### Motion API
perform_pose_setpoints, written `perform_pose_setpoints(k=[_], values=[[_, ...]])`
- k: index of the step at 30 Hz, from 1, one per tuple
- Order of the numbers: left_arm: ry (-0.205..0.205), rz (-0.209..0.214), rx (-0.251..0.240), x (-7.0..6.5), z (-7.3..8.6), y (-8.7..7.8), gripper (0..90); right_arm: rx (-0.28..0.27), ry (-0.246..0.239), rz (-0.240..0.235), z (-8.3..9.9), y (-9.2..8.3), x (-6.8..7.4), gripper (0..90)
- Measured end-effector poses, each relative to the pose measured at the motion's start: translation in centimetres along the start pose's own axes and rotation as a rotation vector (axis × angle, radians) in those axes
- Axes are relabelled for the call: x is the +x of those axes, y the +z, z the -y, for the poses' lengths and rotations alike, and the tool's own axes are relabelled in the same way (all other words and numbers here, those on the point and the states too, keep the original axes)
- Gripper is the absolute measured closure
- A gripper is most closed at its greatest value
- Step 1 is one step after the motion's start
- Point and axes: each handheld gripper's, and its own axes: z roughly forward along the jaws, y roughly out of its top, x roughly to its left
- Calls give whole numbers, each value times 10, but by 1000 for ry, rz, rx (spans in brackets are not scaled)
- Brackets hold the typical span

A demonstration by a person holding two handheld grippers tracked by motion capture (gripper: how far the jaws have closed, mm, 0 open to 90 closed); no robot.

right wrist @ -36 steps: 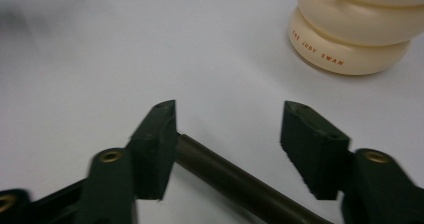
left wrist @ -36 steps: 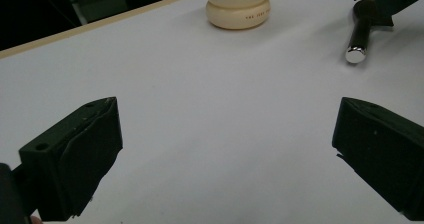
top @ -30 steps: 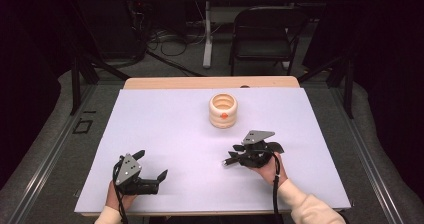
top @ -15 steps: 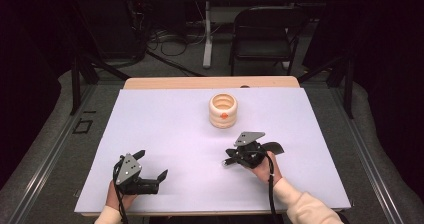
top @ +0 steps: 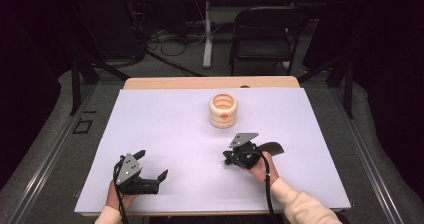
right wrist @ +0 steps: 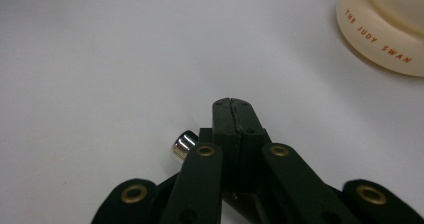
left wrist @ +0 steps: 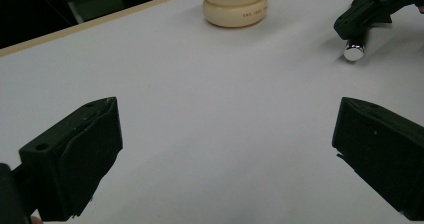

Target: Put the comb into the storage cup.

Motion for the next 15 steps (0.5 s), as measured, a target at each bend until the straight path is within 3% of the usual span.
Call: perform_pose_setpoints(k=[15], values=[[-1, 3, 0, 1, 0, 0, 0, 35, 1, -21, 3, -1, 1, 900]])
